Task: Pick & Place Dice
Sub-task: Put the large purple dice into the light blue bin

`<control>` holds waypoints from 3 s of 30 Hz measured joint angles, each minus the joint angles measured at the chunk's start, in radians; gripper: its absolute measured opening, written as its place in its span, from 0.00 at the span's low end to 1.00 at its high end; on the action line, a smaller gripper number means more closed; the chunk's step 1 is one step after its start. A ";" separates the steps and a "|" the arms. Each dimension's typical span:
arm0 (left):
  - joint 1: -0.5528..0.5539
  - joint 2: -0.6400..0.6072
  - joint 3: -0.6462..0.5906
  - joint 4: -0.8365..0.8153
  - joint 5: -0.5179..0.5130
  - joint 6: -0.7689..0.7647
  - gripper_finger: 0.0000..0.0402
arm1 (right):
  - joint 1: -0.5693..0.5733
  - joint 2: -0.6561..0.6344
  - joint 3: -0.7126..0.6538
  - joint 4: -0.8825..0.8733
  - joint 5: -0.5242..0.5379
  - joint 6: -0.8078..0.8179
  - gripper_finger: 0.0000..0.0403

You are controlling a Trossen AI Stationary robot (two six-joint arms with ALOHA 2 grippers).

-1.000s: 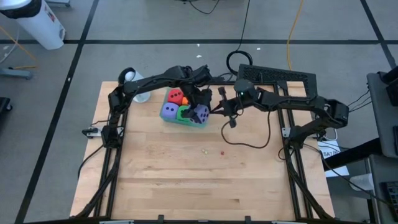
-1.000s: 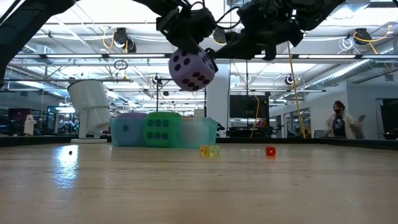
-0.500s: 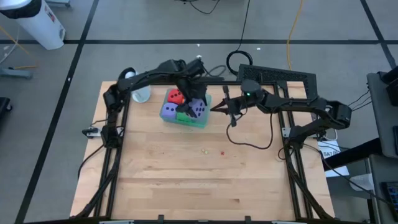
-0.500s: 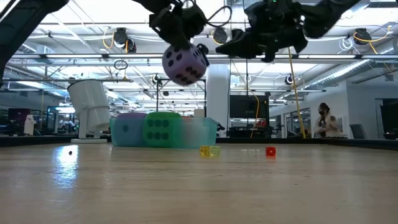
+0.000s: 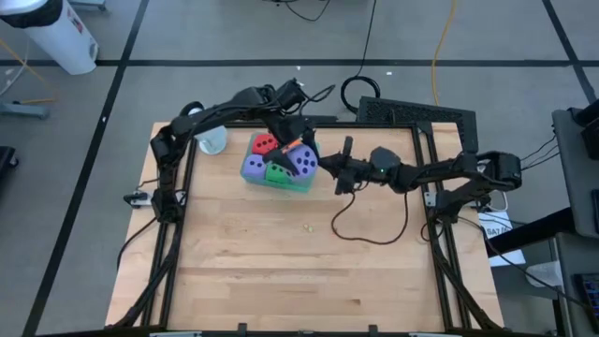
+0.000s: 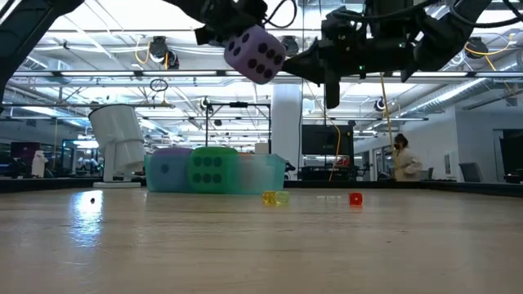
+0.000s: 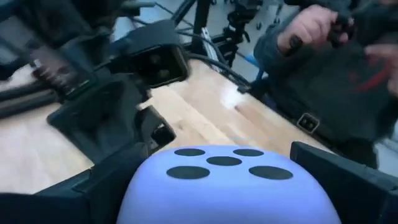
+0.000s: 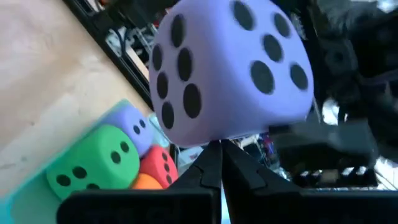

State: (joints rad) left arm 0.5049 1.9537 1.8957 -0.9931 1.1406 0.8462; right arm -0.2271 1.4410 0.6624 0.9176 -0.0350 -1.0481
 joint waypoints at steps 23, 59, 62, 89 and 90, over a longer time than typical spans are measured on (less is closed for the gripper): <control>0.022 0.013 -0.060 0.302 -0.553 -0.392 0.99 | 0.062 -0.005 0.049 -0.080 0.073 0.258 0.00; -0.035 -0.384 -0.222 0.231 -1.069 -0.441 0.99 | -0.079 0.106 0.045 -0.255 0.037 0.541 0.00; -0.082 -0.465 -0.226 0.138 -1.162 -0.537 0.93 | -0.079 0.101 0.045 -0.262 0.034 0.542 0.00; -0.120 -0.840 -1.267 0.545 -1.660 -1.278 0.03 | -0.045 0.074 0.228 -0.550 -0.227 0.598 0.00; -0.115 -0.832 -1.267 0.547 -1.644 -1.272 0.02 | -0.052 0.095 0.252 -0.558 -0.225 0.599 0.00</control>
State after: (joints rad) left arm 0.3896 1.1218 0.6289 -0.4459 -0.5037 -0.4262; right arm -0.2794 1.5363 0.9148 0.3596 -0.2603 -0.4496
